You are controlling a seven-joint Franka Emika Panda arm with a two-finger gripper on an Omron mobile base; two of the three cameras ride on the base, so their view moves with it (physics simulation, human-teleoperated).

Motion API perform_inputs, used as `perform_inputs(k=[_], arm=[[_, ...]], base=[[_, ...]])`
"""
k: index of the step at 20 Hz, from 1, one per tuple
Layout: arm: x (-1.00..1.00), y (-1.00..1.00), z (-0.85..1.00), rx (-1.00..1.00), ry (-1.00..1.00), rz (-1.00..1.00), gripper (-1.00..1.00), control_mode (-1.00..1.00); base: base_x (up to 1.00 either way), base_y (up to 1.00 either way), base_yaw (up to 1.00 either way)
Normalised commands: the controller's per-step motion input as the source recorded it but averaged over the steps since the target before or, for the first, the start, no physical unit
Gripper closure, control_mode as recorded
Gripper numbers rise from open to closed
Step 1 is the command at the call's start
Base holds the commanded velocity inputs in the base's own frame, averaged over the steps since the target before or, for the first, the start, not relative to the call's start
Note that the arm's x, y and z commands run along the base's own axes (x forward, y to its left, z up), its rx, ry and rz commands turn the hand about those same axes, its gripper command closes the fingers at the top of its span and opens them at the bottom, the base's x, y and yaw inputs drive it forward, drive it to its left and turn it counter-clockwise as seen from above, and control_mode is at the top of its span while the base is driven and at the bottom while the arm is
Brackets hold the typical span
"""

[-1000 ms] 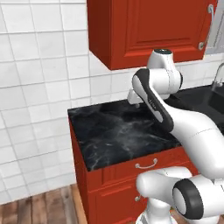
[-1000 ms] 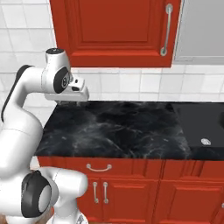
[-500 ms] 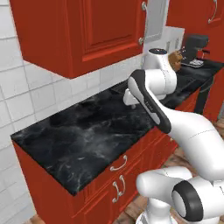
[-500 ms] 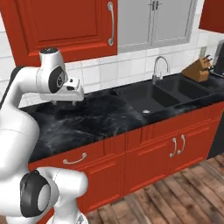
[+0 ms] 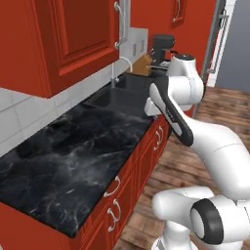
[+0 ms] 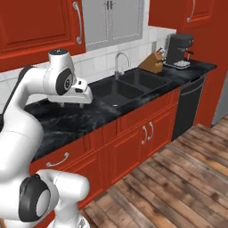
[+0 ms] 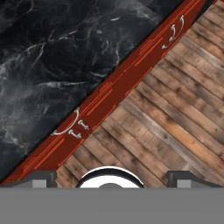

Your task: Take a straw from the drawer in front and place it inside the glass cup on the dining counter.

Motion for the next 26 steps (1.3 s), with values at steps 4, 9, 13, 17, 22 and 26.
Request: perform_inputs(k=[4,9,13,17,22,26], arm=[[0.0,0.0,0.0,0.0,0.0,0.0,-1.0,1.0],[0.0,0.0,0.0,0.0,0.0,0.0,-1.0,1.0],[0.0,0.0,0.0,0.0,0.0,0.0,-1.0,1.0],[0.0,0.0,0.0,0.0,0.0,0.0,-1.0,1.0],[0.0,0.0,0.0,0.0,0.0,0.0,-1.0,1.0],[-0.05,0.0,0.0,0.03,0.0,-0.04,-1.0,-1.0]], base=[[-0.49,0.19,-0.08],[-0.55,0.23,-0.08],[-0.53,0.25,-0.11],[-0.52,0.26,-0.13],[-0.42,0.25,-0.15],[-0.24,0.12,-0.12]])
